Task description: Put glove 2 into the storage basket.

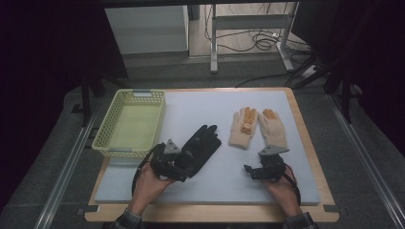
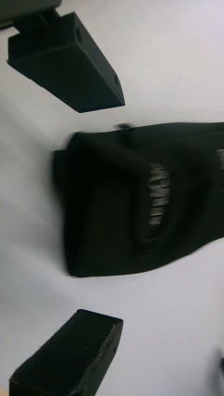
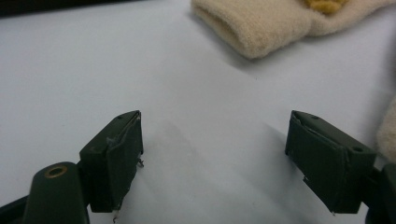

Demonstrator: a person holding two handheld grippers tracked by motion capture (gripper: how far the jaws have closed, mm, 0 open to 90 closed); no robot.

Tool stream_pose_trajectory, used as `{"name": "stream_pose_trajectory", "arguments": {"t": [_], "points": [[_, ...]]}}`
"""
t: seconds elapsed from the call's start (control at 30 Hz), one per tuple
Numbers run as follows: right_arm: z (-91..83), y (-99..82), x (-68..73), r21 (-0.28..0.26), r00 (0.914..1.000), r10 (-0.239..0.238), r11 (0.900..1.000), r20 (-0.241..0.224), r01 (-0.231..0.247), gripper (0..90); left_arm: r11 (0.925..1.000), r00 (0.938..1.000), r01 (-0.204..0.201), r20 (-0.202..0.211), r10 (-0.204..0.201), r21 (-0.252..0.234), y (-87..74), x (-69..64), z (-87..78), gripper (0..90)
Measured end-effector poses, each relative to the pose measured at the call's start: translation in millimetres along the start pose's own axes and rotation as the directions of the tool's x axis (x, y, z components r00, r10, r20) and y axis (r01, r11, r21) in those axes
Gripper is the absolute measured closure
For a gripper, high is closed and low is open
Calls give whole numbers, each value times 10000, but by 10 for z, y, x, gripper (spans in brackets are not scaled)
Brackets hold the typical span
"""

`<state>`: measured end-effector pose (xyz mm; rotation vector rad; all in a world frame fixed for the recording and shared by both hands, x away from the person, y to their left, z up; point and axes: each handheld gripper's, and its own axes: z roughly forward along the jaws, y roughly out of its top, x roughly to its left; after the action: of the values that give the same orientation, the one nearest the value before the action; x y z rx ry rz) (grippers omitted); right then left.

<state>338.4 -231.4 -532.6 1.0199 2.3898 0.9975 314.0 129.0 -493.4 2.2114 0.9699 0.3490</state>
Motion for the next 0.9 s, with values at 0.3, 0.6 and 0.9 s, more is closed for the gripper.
{"name": "stream_pose_trajectory", "arguments": {"t": [0.3, 0.6, 0.9], "points": [[0, 0, -1, -1, 10000, -5, 10000, 6, 5, 187, 9963, 9989, 174, 416, -210, 846, 331, 119, 452, 0], [0, -1, 0, -4, 10000, 6, 10000, 1, -6, 187, 9848, 9994, -79, 354, 18, 1736, 339, 141, 759, 0], [1, -1, 0, -6, 10000, 6, 10000, -2, -6, 187, 9822, 9989, 396, 176, -436, 1835, 273, 167, 766, 0]]}}
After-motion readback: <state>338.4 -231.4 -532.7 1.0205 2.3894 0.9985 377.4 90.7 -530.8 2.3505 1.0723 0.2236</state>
